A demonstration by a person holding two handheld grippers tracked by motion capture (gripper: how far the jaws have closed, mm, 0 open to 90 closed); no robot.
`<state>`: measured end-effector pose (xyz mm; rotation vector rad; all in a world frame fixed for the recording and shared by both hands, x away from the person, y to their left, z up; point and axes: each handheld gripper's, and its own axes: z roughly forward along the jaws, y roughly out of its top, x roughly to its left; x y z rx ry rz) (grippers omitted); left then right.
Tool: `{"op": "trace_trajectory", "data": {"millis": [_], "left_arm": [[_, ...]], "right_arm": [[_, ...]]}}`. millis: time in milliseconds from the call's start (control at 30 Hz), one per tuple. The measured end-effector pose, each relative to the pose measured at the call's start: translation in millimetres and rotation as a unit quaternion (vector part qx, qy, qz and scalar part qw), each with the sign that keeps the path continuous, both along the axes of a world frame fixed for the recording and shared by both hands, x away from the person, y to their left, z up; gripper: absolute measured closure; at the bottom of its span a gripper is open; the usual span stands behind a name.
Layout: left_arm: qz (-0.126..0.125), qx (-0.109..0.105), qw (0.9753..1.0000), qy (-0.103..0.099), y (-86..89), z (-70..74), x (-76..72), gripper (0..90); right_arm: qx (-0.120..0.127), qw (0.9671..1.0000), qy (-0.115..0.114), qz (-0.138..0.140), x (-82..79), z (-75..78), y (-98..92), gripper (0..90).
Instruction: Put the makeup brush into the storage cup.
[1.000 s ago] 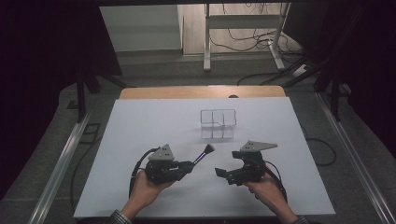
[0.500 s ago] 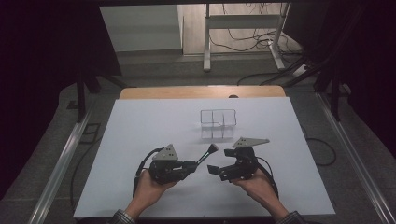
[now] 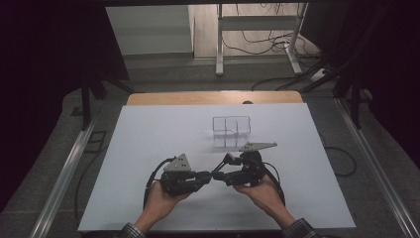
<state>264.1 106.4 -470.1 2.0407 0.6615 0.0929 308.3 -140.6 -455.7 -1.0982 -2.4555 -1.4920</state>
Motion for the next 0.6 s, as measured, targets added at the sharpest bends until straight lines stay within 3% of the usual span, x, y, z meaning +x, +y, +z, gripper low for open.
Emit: {"op": "trace_trajectory", "data": {"millis": [300,467,500,533,567,600], "left_arm": [[0.001,0.000,1.0000,-0.001,0.0,-0.2,0.4,79.1],[0.001,-0.001,1.0000,-0.002,-0.4,0.2,0.1,79.1],[0.002,0.004,1.0000,-0.003,-0.8,-0.1,0.3,79.0],[0.002,0.004,1.0000,-0.003,-0.8,-0.1,0.3,79.0],[0.002,0.009,1.0000,-0.002,-1.4,-1.2,0.5,78.9],[-0.002,0.011,0.9999,0.000,-1.8,-2.1,0.9,78.9]], "right_arm": [[0.017,0.9997,0.014,0.006,4.4,1.2,0.0,36.3],[0.020,0.9995,0.020,0.011,4.6,1.0,0.8,44.7],[0.029,0.9990,0.029,0.019,4.7,0.7,1.2,55.7],[0.029,0.9990,0.029,0.019,4.7,0.7,1.2,55.7],[0.054,0.9970,0.049,0.026,5.8,0.5,0.0,68.4],[0.054,0.9970,0.049,0.026,5.8,0.5,0.0,68.4]]}}
